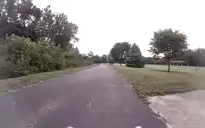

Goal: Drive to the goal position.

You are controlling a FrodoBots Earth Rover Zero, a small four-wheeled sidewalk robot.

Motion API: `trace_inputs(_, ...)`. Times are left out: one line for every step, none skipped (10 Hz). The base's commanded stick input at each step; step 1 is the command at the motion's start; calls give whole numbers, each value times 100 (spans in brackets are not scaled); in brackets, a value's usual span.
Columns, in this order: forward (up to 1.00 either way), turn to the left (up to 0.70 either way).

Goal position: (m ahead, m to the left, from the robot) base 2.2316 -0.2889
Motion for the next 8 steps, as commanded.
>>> trace_inputs(70, -2)
trace_inputs(70, 0)
trace_inputs(70, 0)
trace_inputs(70, 0)
trace_inputs(70, 0)
trace_inputs(70, 0)
trace_inputs(70, 0)
trace_inputs(70, 0)
